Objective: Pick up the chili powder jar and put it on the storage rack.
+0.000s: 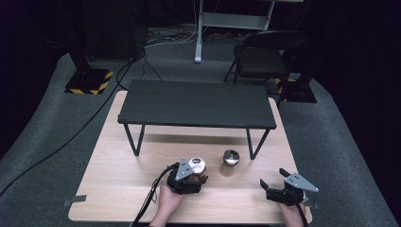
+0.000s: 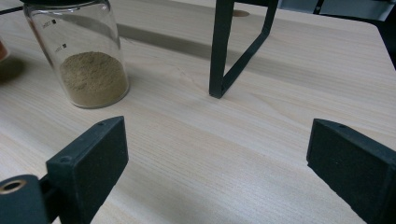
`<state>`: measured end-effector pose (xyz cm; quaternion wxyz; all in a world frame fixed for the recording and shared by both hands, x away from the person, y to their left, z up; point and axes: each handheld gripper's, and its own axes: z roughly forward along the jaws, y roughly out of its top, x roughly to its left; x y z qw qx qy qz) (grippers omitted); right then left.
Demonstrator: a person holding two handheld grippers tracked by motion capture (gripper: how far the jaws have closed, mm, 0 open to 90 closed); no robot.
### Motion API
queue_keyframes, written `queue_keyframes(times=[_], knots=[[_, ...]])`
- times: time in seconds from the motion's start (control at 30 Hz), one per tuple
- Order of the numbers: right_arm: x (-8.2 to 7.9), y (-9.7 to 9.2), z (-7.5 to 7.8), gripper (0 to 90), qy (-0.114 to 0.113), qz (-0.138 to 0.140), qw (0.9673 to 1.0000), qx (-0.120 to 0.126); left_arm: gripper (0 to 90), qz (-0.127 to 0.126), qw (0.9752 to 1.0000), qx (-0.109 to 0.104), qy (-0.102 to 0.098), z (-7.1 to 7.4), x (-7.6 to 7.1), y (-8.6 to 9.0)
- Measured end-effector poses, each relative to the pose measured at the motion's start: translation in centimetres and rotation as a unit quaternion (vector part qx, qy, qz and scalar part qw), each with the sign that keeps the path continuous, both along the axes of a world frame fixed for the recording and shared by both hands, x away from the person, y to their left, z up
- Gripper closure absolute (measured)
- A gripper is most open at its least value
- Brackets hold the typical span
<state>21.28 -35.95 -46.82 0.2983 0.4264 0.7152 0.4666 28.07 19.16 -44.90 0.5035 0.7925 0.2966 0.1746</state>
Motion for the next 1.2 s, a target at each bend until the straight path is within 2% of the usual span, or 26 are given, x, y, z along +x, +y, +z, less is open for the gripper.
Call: queue_keyframes(times=[0.2, 0.33, 0.4, 0.5, 0.67, 0.7, 0.73, 0.77, 0.8, 0.93, 0.97, 1.07, 1.2], knots=[[0.0, 0.0, 0.0, 4.6, 0.001, 0.000, 1.0000, 0.000, 32.0, 0.006, 1.0000, -0.002, -0.004, 0.9, -0.2, 0.9], [0.0, 0.0, 0.0, 4.6, 0.001, 0.000, 1.0000, 0.000, 32.0, 0.008, 0.9997, -0.011, -0.020, 2.4, -0.4, 1.4], [0.0, 0.0, 0.0, 4.6, 0.001, 0.000, 1.0000, 0.000, 32.0, 0.007, 0.9997, -0.009, -0.023, 2.6, -0.4, 1.4], [0.0, 0.0, 0.0, 4.6, 0.000, 0.000, 1.0000, -0.001, 32.0, 0.006, 0.9992, -0.010, -0.039, 4.1, -0.5, 1.3], [0.0, 0.0, 0.0, 4.6, 0.000, 0.000, 1.0000, 0.000, 32.0, 0.010, 0.9984, -0.015, -0.053, 6.1, -0.7, 1.2], [0.0, 0.0, 0.0, 4.6, 0.000, 0.000, 1.0000, 0.000, 32.0, 0.010, 0.9984, -0.015, -0.053, 6.1, -0.7, 1.2], [0.0, 0.0, 0.0, 4.6, 0.000, 0.000, 1.0000, 0.000, 32.0, 0.013, 0.9982, -0.014, -0.058, 6.9, -0.7, 1.2], [0.0, 0.0, 0.0, 4.7, 0.000, 0.000, 1.0000, 0.000, 32.0, 0.013, 0.9982, -0.014, -0.058, 6.9, -0.7, 1.2], [0.0, 0.0, 0.0, 4.7, 0.000, 0.000, 1.0000, -0.001, 32.0, 0.016, 0.9978, -0.017, -0.061, 7.6, -0.8, 1.1], [0.0, 0.0, 0.0, 4.8, 0.000, 0.001, 1.0000, -0.001, 32.0, 0.023, 0.9972, -0.015, -0.070, 9.1, -0.8, 1.0], [0.0, 0.0, 0.0, 4.8, 0.000, 0.001, 1.0000, -0.001, 32.0, 0.023, 0.9972, -0.015, -0.070, 9.1, -0.8, 1.0], [0.0, 0.0, 0.0, 4.8, 0.000, 0.001, 1.0000, -0.001, 32.0, 0.029, 0.9967, -0.012, -0.075, 10.4, -0.6, 0.8], [0.0, 0.0, 0.0, 4.8, 0.000, 0.001, 1.0000, -0.001, 32.0, 0.034, 0.9961, -0.011, -0.081, 11.3, -0.5, 0.7]])
